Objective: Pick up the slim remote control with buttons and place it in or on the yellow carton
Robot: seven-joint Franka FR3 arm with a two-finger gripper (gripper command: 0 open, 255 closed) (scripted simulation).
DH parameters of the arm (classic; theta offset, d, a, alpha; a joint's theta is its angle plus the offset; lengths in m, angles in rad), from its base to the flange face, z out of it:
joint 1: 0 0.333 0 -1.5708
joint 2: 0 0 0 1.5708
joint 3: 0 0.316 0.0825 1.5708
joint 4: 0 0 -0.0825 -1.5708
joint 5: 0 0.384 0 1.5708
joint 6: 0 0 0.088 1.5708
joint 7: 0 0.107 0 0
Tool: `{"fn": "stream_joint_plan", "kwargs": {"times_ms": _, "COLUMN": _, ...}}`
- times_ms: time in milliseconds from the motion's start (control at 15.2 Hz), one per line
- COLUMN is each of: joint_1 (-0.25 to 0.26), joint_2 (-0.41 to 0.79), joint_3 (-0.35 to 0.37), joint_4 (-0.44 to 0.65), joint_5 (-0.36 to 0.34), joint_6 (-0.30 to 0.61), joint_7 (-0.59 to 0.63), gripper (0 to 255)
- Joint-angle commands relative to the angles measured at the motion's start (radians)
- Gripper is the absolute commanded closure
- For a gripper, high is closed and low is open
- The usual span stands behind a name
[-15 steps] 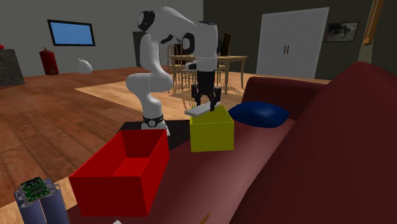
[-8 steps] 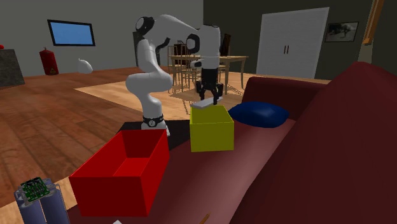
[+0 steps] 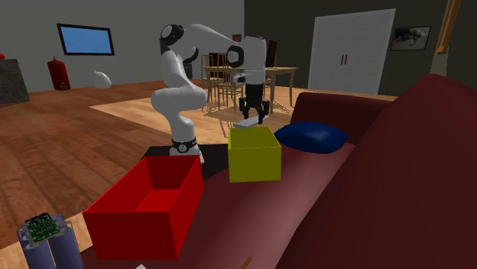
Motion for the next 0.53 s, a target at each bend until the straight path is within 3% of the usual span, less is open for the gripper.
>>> {"fn": "stream_joint_plan", "kwargs": {"times_ms": 0, "joint_1": 0.004, "joint_2": 0.006, "joint_3": 0.017, "joint_4": -0.023, "joint_5": 0.015, "joint_6": 0.029, "joint_7": -0.002, "gripper": 255}}
{"fn": "stream_joint_plan", "kwargs": {"times_ms": 462, "joint_1": -0.002, "joint_2": 0.055, "joint_3": 0.087, "joint_4": -0.079, "joint_5": 0.064, "joint_6": 0.138, "joint_7": -0.011, "gripper": 255}}
